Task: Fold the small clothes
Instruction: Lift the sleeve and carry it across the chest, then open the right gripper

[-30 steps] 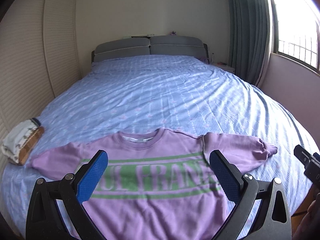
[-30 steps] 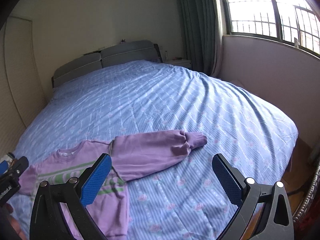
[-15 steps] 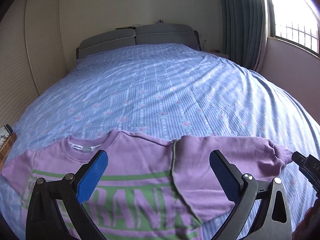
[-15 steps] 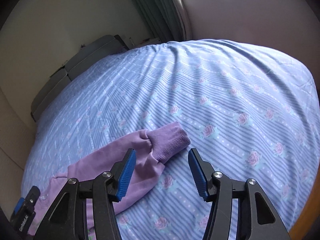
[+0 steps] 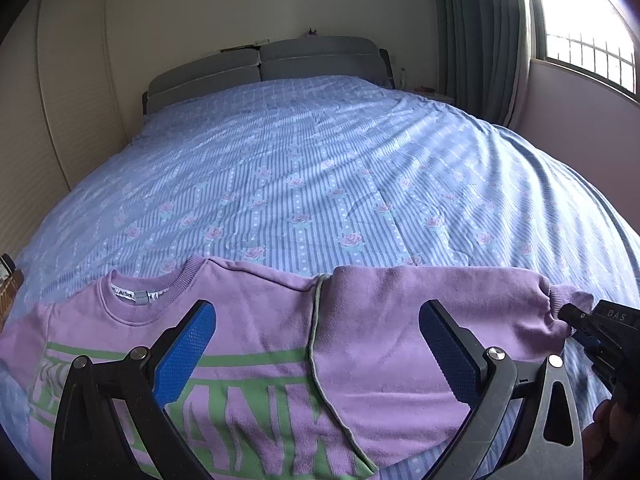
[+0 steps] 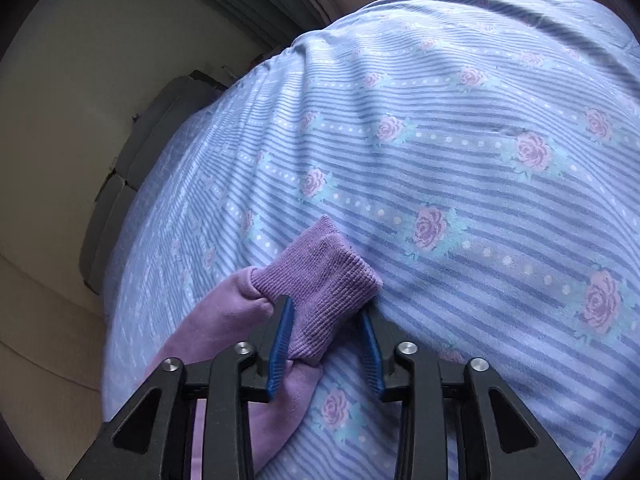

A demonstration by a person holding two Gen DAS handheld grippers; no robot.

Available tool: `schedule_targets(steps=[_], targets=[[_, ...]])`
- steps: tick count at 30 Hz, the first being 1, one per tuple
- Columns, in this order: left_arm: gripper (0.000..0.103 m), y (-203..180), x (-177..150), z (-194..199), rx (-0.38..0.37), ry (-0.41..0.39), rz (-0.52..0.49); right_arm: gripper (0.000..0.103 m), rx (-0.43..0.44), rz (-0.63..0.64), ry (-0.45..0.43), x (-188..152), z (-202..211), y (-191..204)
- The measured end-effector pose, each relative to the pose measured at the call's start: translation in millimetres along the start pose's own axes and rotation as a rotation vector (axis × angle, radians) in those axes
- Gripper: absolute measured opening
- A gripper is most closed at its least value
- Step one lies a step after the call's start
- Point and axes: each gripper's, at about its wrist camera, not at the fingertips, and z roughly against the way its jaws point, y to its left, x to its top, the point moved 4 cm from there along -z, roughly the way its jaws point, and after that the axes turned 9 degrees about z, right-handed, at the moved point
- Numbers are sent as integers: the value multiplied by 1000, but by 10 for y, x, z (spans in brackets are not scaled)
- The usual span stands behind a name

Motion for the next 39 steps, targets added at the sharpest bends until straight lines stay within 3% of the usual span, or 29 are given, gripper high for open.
schedule_targets(steps=[3,8,13,17,23,30,36,39], targets=[[103,66,40,67,4,-4,-2,13,4,33,-23,37,79,84],[103,398,150,247,21,-8,31,12,-29,153,-98,35,406,543],[103,949,258,475,59,-21,76,12,-47,341,-203,-50,849,1274],[103,1561,315,693,109,-38,135,12,-52,513,-277,-305,1132,1981],[103,2579,289,970,201,-56,217,12,-53,773,-316,-1001,1195,3000],[103,3722,-63,1210,322,-48,322,12,-42,1057,-264,-2148,862,3821],[103,4290,-416,1165,372,4,394,12,-47,1314,-189,-3174,427,4144],[103,4468,-562,1131,378,27,401,12,-59,1382,-128,-3533,210,4197]])
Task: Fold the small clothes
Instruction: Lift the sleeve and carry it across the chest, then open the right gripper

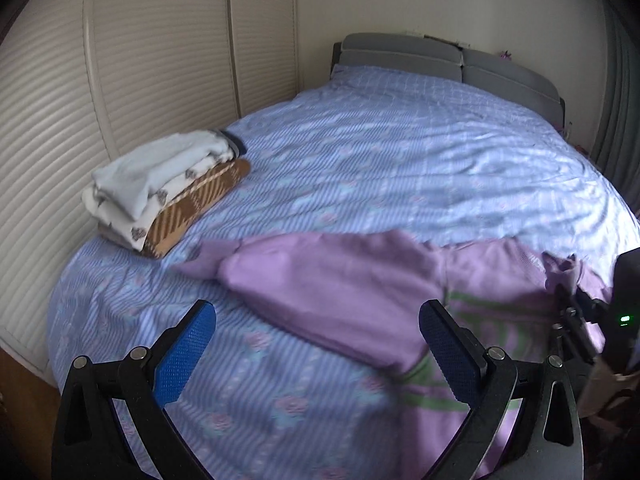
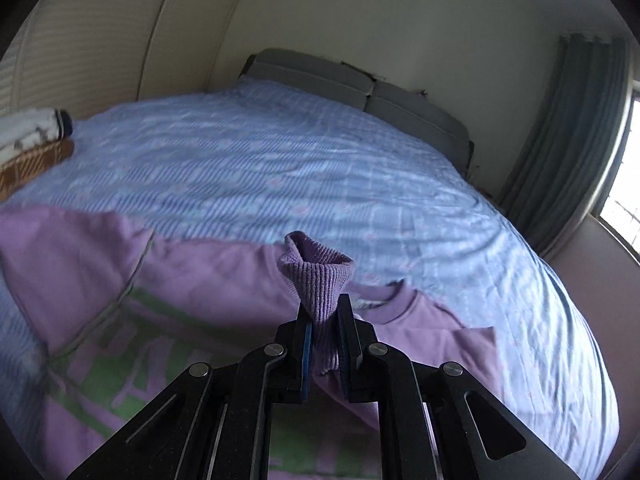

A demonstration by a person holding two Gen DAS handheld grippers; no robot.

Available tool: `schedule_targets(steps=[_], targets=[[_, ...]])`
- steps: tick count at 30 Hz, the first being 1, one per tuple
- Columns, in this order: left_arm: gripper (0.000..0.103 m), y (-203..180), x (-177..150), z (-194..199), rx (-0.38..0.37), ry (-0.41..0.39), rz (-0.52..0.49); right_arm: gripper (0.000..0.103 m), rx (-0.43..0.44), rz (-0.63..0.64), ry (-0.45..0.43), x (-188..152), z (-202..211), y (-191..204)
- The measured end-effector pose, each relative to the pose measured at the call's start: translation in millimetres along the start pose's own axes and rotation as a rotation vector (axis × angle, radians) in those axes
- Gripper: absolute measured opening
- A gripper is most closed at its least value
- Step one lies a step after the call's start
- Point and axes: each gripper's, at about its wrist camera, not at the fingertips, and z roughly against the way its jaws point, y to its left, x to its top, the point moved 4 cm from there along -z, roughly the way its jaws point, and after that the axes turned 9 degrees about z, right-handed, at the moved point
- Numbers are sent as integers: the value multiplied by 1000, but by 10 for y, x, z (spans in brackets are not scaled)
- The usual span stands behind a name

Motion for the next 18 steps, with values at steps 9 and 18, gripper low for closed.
schedule_targets(steps=[9,18], targets=[[103,313,-84,-158,1,34,38,17,47,66,76,-85,-183,535],[103,288,-81,-103,-13,24,38,48,192,-8,31,-69,48,592]])
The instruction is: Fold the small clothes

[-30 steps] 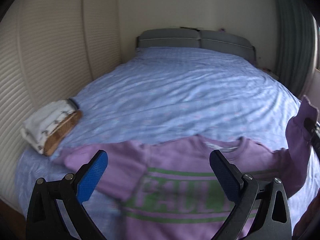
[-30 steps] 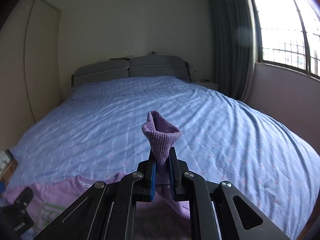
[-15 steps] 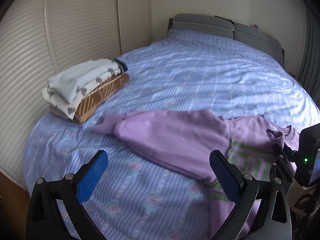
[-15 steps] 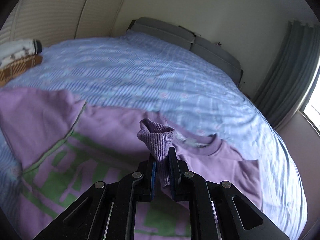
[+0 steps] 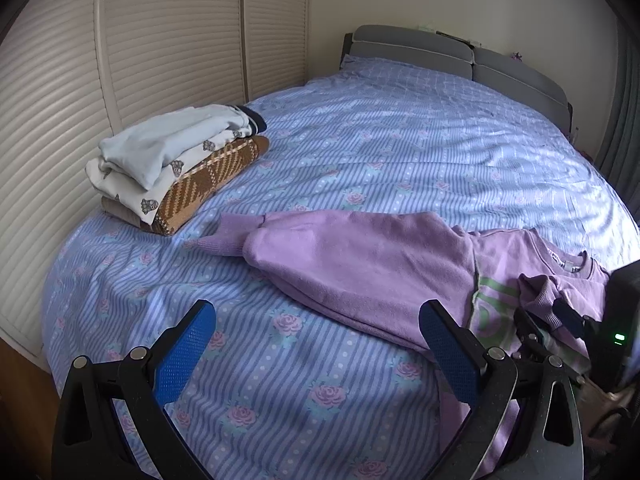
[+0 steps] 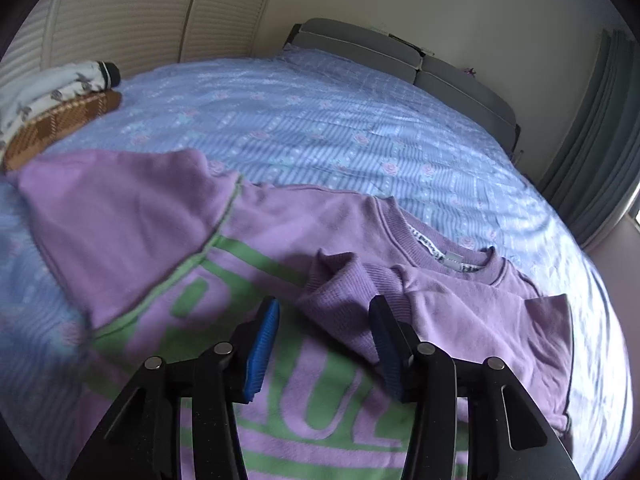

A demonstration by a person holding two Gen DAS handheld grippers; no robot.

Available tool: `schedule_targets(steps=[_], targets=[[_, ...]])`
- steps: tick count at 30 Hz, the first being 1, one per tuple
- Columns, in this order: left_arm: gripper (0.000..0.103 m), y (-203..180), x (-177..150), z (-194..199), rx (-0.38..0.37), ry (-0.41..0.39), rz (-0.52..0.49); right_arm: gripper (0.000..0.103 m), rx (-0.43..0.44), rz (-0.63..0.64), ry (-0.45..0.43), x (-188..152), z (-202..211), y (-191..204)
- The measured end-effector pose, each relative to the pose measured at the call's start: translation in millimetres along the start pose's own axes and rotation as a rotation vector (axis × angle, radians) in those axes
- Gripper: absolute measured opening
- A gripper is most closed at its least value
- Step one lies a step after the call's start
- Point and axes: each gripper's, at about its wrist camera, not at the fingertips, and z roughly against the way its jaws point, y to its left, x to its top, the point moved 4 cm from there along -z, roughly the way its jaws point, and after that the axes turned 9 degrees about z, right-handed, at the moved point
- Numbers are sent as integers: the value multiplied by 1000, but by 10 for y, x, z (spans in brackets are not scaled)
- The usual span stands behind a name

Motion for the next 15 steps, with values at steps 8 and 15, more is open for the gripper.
schedule_targets(steps=[8,15], targets=[[103,-530,-57,89,-170,17,-87,48,2,-218,-46,-294,492,-644],[84,-1373,-182,-50,-331,63,-242,48,-155,-352,-17,-687,656,-1487]])
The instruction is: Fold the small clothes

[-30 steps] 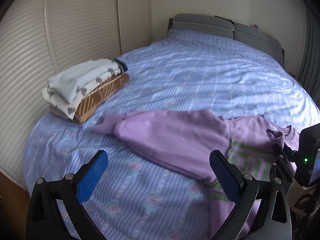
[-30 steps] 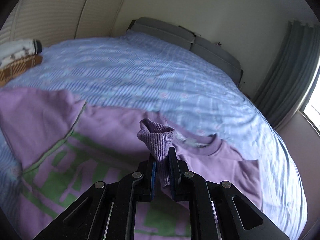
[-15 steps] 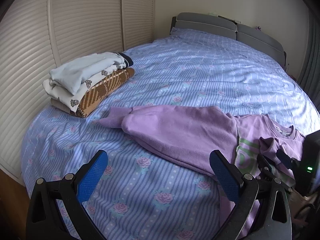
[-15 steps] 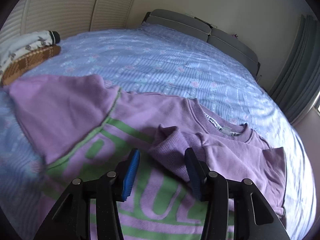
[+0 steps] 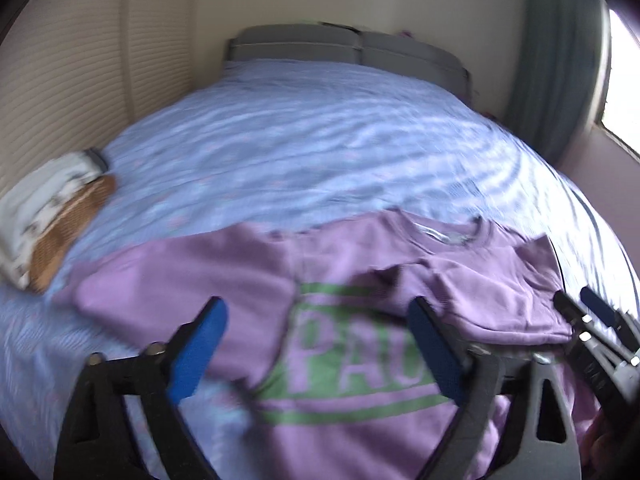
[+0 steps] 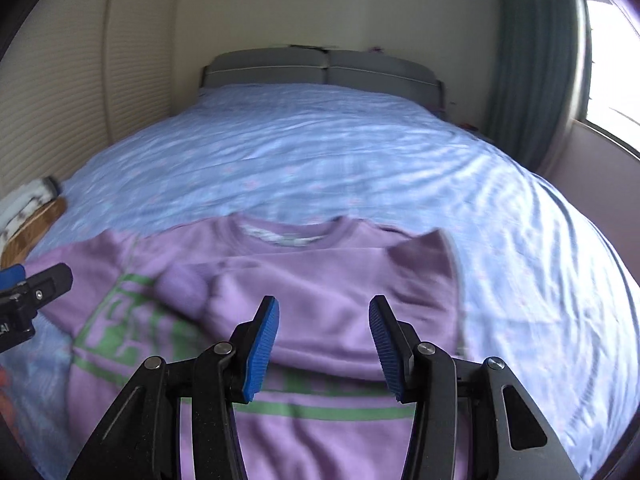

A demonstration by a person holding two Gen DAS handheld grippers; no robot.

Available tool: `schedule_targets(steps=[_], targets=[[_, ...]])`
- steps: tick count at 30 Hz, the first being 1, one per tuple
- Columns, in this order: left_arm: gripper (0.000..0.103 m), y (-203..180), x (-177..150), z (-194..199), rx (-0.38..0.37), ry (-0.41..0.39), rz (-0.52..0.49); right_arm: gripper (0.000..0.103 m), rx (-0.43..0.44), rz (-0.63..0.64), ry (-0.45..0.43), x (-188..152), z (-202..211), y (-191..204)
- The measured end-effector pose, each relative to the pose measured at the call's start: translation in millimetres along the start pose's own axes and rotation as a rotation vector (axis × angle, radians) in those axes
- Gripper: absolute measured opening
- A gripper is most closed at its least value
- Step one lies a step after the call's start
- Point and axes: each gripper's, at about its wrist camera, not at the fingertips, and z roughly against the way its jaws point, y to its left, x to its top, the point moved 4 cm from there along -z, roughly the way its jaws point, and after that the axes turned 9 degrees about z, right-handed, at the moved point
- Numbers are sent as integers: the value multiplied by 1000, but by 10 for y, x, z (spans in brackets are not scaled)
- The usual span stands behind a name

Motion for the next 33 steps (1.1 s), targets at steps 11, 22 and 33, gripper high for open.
schedule_targets(steps=[11,22,33], targets=[[44,-461,-30,-660,-92,122,-118,48,11,-135,48,-207,-255,-451],[11,-515,-111,-684,-159,159,-138,48,43,-199,82,-380,-339,-583],[9,-263,-352,-709,-132,207,-76,48,30,-188,91,-418,-309,-607]])
